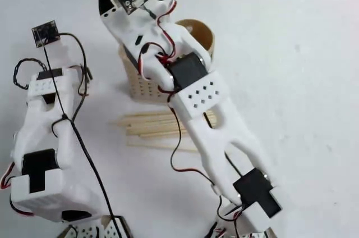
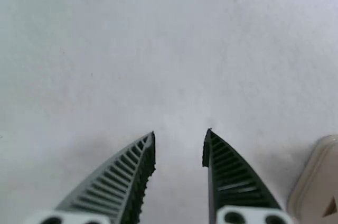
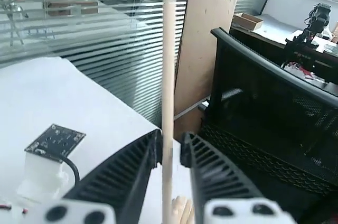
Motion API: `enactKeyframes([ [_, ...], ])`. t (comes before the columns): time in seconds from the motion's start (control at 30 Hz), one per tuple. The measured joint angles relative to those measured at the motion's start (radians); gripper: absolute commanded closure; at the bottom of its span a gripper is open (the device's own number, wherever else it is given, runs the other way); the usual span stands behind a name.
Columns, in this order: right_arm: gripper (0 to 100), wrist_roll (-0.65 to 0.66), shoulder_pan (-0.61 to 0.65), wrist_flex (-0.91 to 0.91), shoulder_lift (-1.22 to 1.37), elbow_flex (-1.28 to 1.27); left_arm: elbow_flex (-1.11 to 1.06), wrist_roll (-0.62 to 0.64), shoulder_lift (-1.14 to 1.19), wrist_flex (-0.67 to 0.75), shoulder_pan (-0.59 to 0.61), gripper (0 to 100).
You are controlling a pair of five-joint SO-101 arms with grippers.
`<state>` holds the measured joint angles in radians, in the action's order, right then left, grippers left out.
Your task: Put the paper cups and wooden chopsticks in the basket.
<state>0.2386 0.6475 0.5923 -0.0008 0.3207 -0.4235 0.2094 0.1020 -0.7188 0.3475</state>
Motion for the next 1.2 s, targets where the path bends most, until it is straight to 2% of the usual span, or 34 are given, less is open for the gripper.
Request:
enactKeyframes([
  [0.2, 94.0, 0.017, 0.0, 0.008, 0.0, -0.012, 0.0, 0.0, 0.0, 0.0, 0.0, 83],
  [0.33, 95.3, 0.017, 0.0, 0.091, 0.0, -0.012, 0.0, 0.0, 0.0, 0.0, 0.0, 83],
  [0.43, 95.3, 0.017, 0.0, 0.247, -0.037, -0.012, 0.0, 0.0, 0.0, 0.0, 0.0, 83],
  [0.67, 95.3, 0.031, -0.018, 0.772, -0.219, -0.035, 0.0, 0.0, 0.0, 0.0, 0.0, 83],
  [0.8, 95.3, 0.209, 0.015, 0.907, -0.272, -0.169, 0.0, 0.0, 0.0, 0.0, 0.0, 83],
  [0.9, 95.2, 0.33, 0.032, 0.898, -0.325, -0.359, 0.0, 0.0, 0.0, 0.0, 0.0, 83],
  [1.03, 95.0, 0.482, 0.035, 0.736, -0.446, -0.709, 0.0, 0.0, 0.0, 0.0, 0.0, 83],
  [1.2, 83.5, 0.606, 0.071, 0.47, -0.554, -1.131, 0.0, 0.0, 0.0, 0.0, 0.0, 83],
])
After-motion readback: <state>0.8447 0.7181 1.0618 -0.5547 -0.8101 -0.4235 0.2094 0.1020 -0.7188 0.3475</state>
